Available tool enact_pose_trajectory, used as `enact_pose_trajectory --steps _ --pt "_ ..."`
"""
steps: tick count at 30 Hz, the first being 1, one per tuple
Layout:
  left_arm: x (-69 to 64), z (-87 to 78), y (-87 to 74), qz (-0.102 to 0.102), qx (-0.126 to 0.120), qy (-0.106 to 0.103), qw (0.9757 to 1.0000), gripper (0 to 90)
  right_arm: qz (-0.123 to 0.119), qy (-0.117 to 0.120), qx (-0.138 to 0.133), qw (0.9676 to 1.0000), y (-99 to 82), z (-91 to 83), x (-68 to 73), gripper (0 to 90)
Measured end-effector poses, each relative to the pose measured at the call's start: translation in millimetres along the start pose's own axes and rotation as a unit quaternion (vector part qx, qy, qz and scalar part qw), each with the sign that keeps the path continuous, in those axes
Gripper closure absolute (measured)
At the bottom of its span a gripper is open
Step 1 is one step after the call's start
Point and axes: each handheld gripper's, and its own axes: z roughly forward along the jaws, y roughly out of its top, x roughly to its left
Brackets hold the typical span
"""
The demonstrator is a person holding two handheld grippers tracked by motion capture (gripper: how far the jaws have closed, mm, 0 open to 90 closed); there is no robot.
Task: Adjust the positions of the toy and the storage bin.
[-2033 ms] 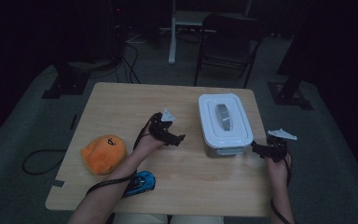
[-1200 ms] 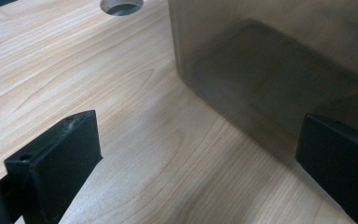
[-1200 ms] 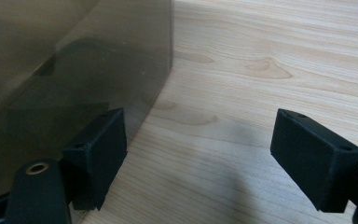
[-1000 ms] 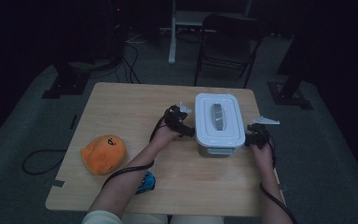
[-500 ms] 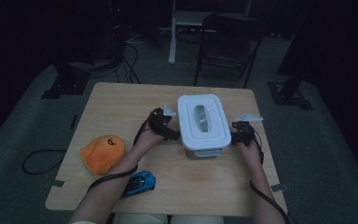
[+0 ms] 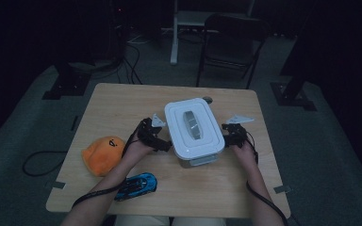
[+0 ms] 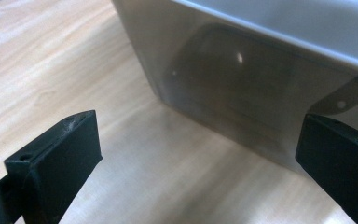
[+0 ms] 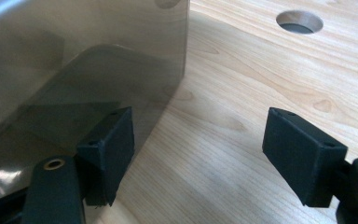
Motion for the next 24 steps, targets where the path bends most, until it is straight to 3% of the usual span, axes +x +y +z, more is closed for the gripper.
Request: enact_pose_trajectory --steps 3,7,10,14,19,24 --pt "-8.0 -1.7 -3.8 0.013 0.002 -0.002 0.9999 0.5 -0.003 0.01 -0.004 0.9999 -1.7 -2.5 0.7 25.8" --pt "-15.2 -3.4 -7.5 0.011 -0.003 -0.012 0.9999 0.5 -0.005 0.024 -0.004 0.9997 -4.5 -7.7 0.0 26.1" --pt "-21.0 -3.9 -10.5 0.022 -0.008 -0.017 0.9996 0.5 -0.007 0.027 -0.011 0.9995 -7.5 -11.1 -2.0 26.1" --pt "-16.0 -0.5 -14.7 0.012 -0.01 -0.013 0.9998 0.5 0.013 0.037 -0.013 0.9991 -11.8 -11.6 -9.1 22.1" --pt "-0.3 6.5 -12.0 -0.009 0.001 0.002 1.0 0.5 0.044 0.002 0.001 0.999 -9.3 -1.0 -19.7 22.4" --pt "10.2 10.8 -6.3 -0.016 0.0 0.01 0.9998 0.5 0.054 -0.009 0.016 0.9984 1.5 14.0 -28.5 22.4"
